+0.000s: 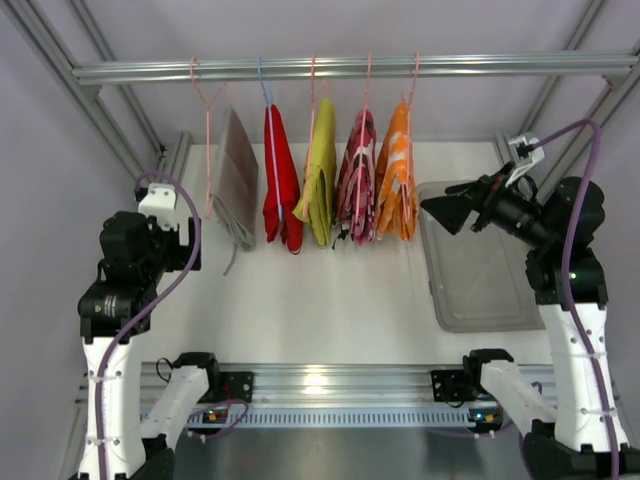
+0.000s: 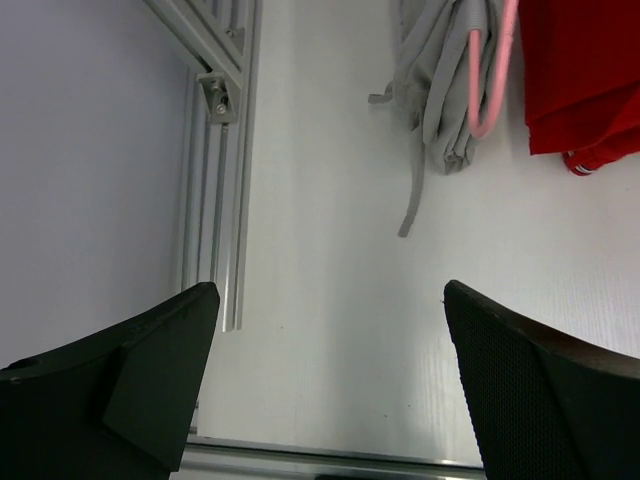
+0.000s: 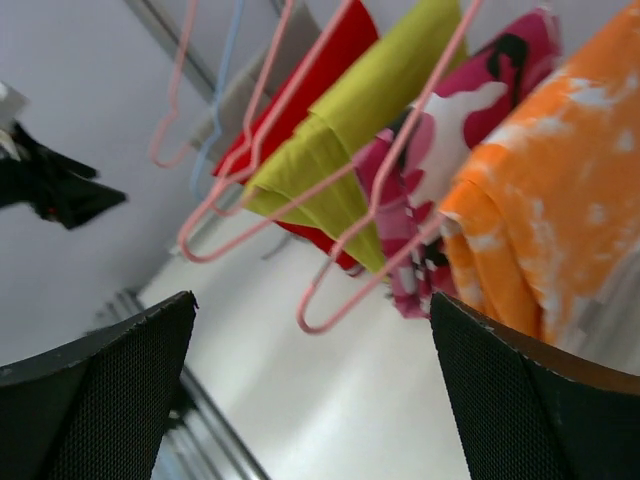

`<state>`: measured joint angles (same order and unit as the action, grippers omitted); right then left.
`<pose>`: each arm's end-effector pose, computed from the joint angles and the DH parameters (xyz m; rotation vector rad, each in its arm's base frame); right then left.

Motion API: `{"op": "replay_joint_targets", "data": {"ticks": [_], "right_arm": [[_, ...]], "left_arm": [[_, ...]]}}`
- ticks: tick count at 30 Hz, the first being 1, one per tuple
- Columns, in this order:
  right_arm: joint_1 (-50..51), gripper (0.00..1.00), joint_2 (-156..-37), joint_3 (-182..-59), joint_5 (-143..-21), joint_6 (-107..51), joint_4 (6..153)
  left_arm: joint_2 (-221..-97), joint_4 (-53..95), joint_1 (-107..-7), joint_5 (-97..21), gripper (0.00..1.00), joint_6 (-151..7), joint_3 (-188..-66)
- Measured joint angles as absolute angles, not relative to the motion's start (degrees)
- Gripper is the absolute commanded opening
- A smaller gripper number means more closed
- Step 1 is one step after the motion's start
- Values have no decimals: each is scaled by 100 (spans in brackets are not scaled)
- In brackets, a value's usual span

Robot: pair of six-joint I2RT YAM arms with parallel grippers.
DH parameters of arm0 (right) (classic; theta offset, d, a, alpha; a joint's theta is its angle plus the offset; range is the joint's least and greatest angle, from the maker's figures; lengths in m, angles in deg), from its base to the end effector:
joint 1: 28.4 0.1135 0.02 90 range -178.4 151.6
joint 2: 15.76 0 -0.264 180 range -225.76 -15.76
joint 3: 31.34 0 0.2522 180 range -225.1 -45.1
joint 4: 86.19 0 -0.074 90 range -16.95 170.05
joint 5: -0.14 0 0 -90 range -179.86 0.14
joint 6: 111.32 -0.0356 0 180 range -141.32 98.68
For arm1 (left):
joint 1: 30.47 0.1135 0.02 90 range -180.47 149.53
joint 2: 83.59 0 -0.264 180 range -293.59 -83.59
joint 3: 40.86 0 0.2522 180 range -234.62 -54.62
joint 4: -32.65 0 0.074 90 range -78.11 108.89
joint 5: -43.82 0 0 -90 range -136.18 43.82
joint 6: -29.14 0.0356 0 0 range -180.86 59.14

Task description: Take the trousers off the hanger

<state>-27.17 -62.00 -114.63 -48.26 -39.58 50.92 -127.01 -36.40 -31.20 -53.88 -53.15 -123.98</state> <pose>0.1383 0.0266 0.4459 -0.3109 1.6913 0.8576 0.1176 0.0033 0.4025 0.0715 2.0838 0.2141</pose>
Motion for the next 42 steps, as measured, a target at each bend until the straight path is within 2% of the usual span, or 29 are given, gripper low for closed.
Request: {"op": "replay_joint_targets", "data": {"ticks": [4,8,13,14,20,30,34,37,38,42], "right_arm": [[-2717,89,-6792,-11260,-4144,-5344,6537],[-2745,76,-7594,-11035,-3726,-6817,8185],[-2894,72,-8608,-10875,-3554,-8288,9759],[-2898,68,-8783,-10856,-3547,-8546,10074],[-2894,61,-9437,-10808,-3471,-9691,11547],[-2509,54,-9526,-10493,-3532,-10080,12259],[-2448,46,-9491,-10246,-3578,-10036,12244],[-2441,36,-9467,-10209,-3593,-10043,12248],[-2441,28,-9448,-10209,-3595,-10047,12259],[-2437,26,-9382,-10222,-3571,-10150,12382]], "left_arm": [[-12919,-3782,-3120,-4730,99,-5165,-12814],[-13048,-3867,-3120,-4210,99,-5127,-13115],[-13293,-3942,-3120,-3926,99,-5082,-13642],[-13354,-3940,-3120,-3895,99,-5082,-13749],[-13675,-3935,-3120,-3779,99,-5086,-14046],[-13949,-3916,-3120,-3764,99,-5112,-14051],[-13949,-3896,-3120,-3701,99,-5156,-14055],[-13949,-3892,-3120,-3670,99,-5176,-14055],[-13949,-3887,-3120,-3655,99,-5178,-14055],[-13951,-3854,-3120,-3598,99,-5202,-14055]]}}
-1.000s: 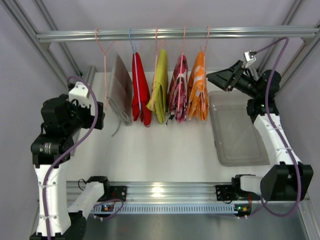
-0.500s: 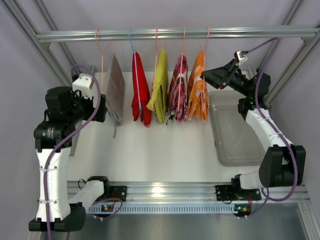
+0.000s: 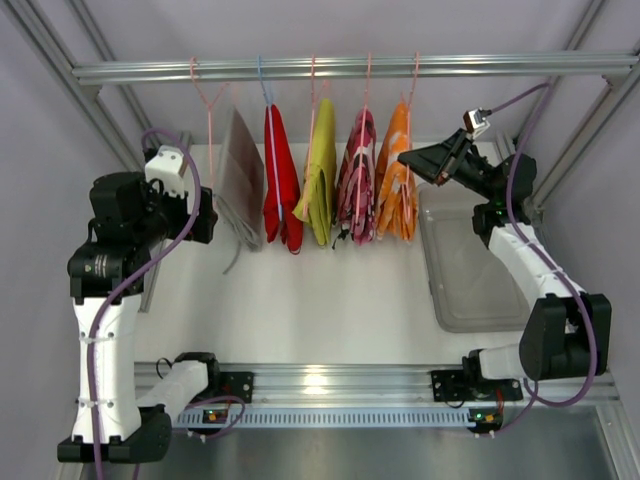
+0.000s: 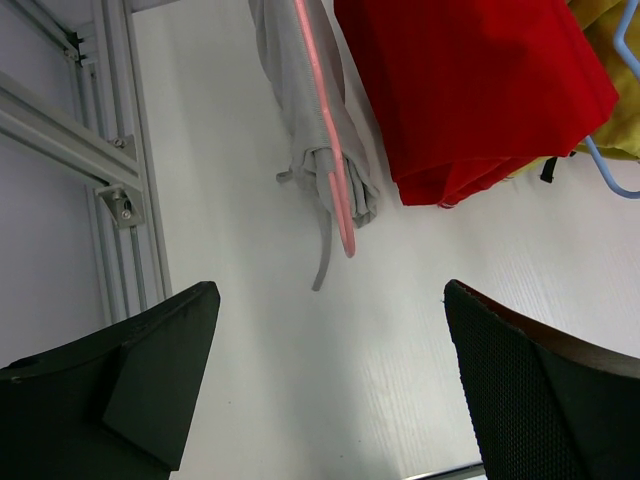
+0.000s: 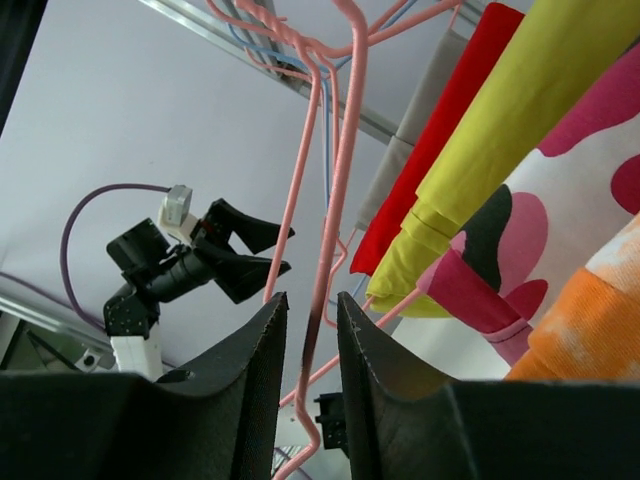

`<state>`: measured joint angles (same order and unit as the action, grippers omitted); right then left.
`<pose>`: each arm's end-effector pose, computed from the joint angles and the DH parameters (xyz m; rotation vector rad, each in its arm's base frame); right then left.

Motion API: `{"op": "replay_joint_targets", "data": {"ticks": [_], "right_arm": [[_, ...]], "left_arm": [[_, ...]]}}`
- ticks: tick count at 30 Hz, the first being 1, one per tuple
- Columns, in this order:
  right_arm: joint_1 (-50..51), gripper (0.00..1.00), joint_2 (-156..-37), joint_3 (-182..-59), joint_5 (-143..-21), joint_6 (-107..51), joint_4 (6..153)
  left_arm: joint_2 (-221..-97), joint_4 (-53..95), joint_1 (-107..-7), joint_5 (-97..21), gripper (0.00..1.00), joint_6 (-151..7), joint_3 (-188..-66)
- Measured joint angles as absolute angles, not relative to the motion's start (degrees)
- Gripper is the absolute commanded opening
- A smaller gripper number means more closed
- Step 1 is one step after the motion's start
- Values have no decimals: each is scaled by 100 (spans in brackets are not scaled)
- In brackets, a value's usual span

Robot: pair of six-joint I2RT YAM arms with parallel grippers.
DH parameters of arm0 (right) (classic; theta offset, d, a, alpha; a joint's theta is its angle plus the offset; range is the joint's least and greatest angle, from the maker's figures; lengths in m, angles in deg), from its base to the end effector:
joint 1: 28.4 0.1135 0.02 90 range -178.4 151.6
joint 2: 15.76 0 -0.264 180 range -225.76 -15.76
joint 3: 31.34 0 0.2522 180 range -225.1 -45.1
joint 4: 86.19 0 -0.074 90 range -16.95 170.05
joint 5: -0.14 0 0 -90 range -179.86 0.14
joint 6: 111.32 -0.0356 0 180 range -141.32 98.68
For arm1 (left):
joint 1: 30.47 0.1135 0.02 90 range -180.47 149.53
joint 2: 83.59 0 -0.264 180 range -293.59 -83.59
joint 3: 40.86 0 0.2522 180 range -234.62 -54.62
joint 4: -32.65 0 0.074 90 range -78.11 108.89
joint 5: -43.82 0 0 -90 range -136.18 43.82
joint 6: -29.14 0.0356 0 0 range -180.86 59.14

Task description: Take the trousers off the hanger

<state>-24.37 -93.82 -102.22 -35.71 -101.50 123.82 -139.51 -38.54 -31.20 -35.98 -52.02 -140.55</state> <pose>0.3002 0.0501 0.3771 0.0134 1.5861 1.7458 0.1509 -0.0082 0.4564 0.2804 2.0231 -0.0939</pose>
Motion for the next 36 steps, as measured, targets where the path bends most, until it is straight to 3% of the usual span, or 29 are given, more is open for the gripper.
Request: {"op": "replay_joint_targets", "data": {"ticks": [6,17,22,23,36], "right_arm": [[-2339,11,-9406,-10316,-3521,-10301,12491],[-2251,20,-9688,-10559,-3302,-10841,12812],[-2164,11,-9730,-10604,-3300,-10832,12806],[-2162,0,-9730,-10607,-3302,-10830,12786],[-2159,0,-9664,-10642,-3270,-10893,12591]], "left_arm": [[-14040,-3811,-3120,-3506,99,-5228,-14079],[-14152,-3811,-3120,-3458,99,-5285,-14081],[-14189,-3806,-3120,-3458,99,-5285,-14084],[-14193,-3802,-3120,-3458,99,-5285,-14084],[-14263,-3631,-3120,-3176,99,-5573,-14232]]}}
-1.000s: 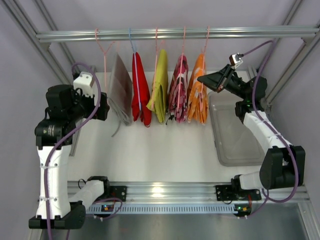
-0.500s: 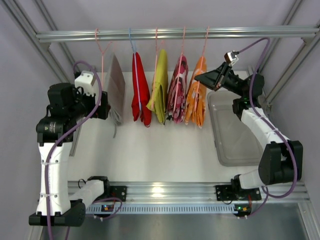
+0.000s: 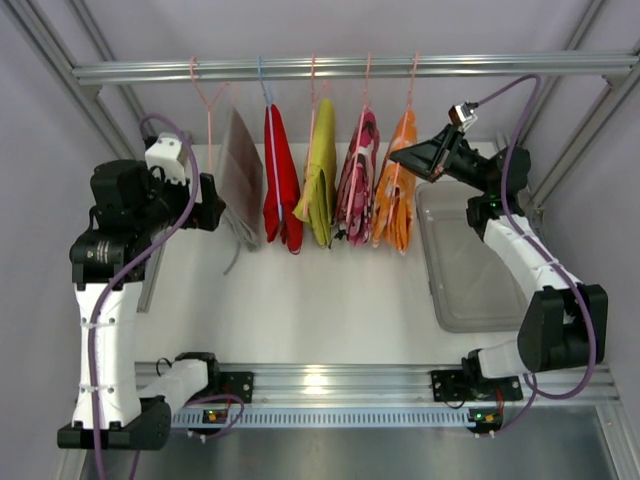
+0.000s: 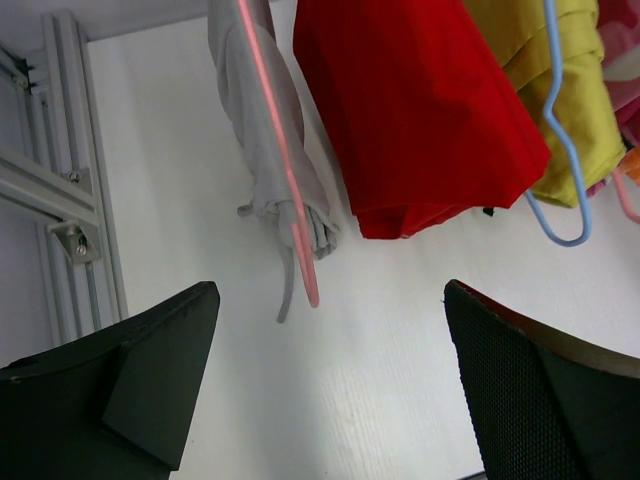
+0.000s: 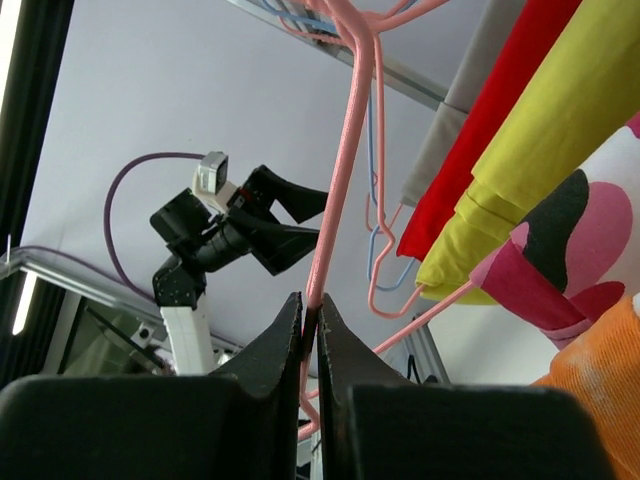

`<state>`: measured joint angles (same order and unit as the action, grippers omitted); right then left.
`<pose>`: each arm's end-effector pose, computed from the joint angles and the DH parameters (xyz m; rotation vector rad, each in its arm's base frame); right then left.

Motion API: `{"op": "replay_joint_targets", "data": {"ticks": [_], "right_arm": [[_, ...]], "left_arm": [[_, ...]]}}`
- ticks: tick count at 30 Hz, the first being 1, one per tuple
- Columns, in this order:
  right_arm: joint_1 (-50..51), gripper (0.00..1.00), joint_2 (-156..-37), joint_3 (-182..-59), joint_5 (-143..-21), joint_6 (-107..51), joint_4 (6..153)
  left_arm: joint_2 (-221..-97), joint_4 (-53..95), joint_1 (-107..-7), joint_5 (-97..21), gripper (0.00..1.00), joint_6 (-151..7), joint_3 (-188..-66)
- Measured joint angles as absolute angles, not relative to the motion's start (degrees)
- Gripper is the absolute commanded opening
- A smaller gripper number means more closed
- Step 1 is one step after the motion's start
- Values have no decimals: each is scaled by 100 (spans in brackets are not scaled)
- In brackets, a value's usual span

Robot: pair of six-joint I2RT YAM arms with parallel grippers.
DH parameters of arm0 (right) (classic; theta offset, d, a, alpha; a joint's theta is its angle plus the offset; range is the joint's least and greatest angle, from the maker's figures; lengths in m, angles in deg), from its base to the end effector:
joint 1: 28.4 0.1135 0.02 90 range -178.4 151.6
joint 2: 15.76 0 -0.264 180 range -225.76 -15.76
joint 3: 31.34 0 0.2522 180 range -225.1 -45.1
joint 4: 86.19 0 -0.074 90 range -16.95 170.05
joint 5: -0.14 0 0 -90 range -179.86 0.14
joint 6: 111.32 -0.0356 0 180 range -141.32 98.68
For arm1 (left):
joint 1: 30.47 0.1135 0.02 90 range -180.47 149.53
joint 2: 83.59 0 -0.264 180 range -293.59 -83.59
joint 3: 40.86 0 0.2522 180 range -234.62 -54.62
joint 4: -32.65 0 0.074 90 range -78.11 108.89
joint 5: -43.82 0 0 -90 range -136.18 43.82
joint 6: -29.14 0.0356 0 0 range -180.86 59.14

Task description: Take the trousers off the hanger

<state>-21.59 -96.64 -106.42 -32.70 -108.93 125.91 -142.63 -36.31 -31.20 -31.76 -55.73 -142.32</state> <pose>0.3070 0.0668 0.3900 -0.0239 1.6186 1.8881 0.1673 -0.0110 0.4615 0.2608 2.0076 -0.2072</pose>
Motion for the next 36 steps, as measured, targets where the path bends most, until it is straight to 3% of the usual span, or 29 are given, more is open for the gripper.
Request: {"op": "replay_joint_targets", "data": {"ticks": [15,26,36], "right_arm": [[-2378,0,-9185,-10978,-3110,-11363,12563],[-2564,0,-8604,-10194,-3499,-11767,12725],[-2570,0,-8442,-10174,-3486,-11533,12679]], "left_arm": [[-14475,-3129,-3120,-2422,99,-5779,-14593],[-14805,-1830,-3122,-118,99,-7099,-14962],[-15144,-976,-3120,542,99,-7884,-14927]]}}
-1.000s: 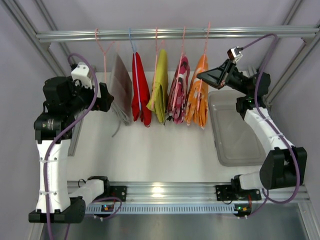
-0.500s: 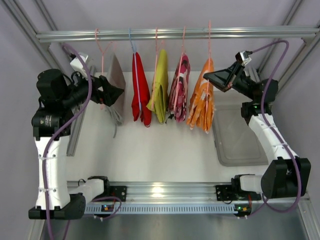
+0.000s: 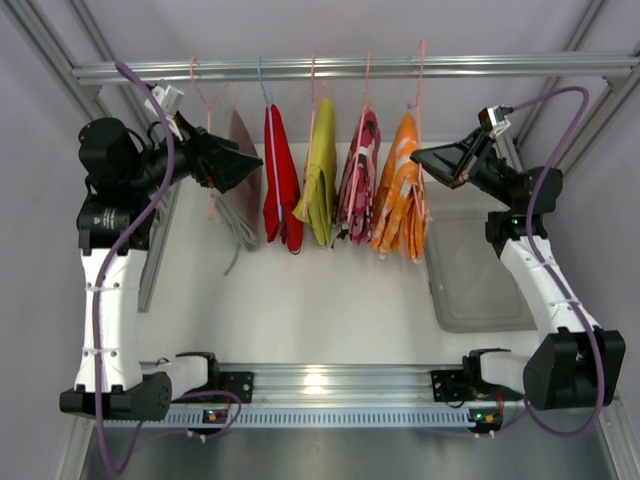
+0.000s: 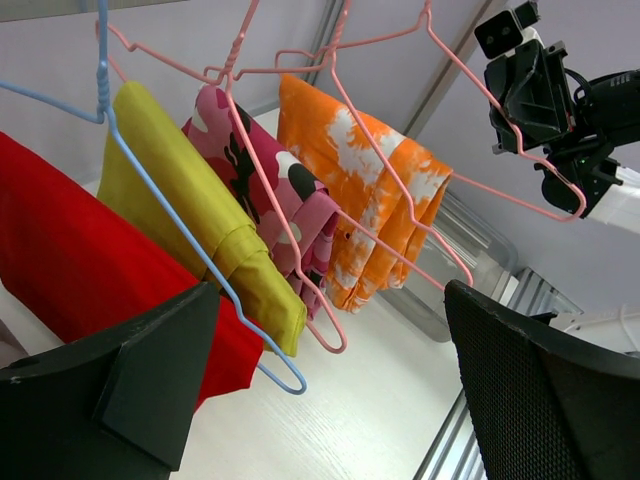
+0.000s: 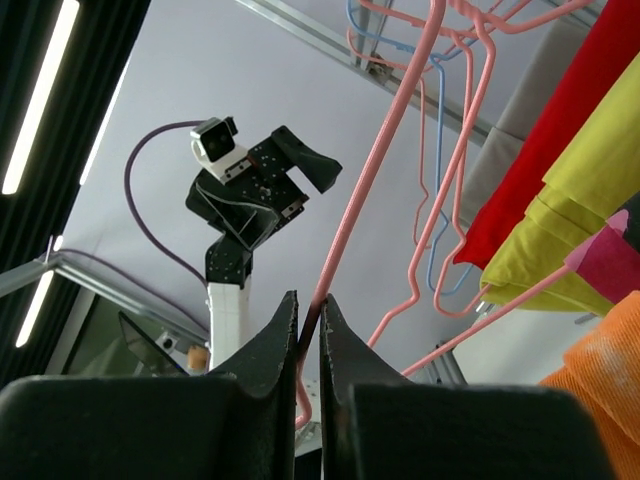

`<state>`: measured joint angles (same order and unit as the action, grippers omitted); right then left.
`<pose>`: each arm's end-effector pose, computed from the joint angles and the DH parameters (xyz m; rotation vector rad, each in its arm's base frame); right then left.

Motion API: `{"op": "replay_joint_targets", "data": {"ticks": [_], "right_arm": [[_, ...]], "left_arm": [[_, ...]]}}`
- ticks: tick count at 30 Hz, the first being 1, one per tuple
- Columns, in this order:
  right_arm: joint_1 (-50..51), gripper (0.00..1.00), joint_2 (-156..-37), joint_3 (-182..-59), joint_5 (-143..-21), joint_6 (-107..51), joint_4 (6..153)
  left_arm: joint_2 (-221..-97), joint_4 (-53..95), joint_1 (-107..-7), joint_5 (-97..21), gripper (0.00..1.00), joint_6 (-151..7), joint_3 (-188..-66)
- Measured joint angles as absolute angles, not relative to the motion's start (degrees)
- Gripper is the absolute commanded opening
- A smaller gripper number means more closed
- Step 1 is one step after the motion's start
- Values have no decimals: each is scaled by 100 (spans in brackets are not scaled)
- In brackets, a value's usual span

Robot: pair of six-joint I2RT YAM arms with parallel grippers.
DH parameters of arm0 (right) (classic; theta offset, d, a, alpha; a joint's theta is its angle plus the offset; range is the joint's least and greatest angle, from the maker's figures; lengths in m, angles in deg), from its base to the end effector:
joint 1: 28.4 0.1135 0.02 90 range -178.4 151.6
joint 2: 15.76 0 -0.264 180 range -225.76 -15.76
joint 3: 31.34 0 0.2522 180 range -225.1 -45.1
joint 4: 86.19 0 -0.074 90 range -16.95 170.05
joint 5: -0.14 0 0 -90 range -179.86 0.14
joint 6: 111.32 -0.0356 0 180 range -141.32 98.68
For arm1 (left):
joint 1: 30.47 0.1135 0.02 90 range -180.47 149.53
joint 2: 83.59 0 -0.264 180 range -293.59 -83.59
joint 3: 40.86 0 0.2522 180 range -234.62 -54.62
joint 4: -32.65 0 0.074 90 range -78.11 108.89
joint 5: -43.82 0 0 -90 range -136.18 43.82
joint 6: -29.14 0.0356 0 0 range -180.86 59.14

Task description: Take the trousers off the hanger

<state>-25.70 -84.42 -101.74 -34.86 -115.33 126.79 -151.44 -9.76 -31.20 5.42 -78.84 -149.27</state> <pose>0.2520 0.0411 0.4208 0.0215 1.4941 1.8788 0.2078 -0.0305 0.5189 0.4755 1.6096 -0.9643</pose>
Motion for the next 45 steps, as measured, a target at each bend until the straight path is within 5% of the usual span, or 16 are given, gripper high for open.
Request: {"op": "replay_joint_targets", "data": {"ticks": [13,27,38,45], "right_arm": [[-2551,0,-9566,-10980,-2743,-11907,13641],[-2553,0,-8538,-10572,-2577,-12180,13914],[-2557,0,-7170,-9669,-2544,-11592,13179],[-2557,0,-6635,-9610,-2644,-10677,11697]], "left_arm": [[-15092,-923,-3122,496,99,-7737,-14794],[-15212,268,-3190,990,99,-8983,-14580],[-16174,1597,-5279,979,98,-10581,-14499],[-17116,2218,-6602,835,89,-11031,-15161]]}}
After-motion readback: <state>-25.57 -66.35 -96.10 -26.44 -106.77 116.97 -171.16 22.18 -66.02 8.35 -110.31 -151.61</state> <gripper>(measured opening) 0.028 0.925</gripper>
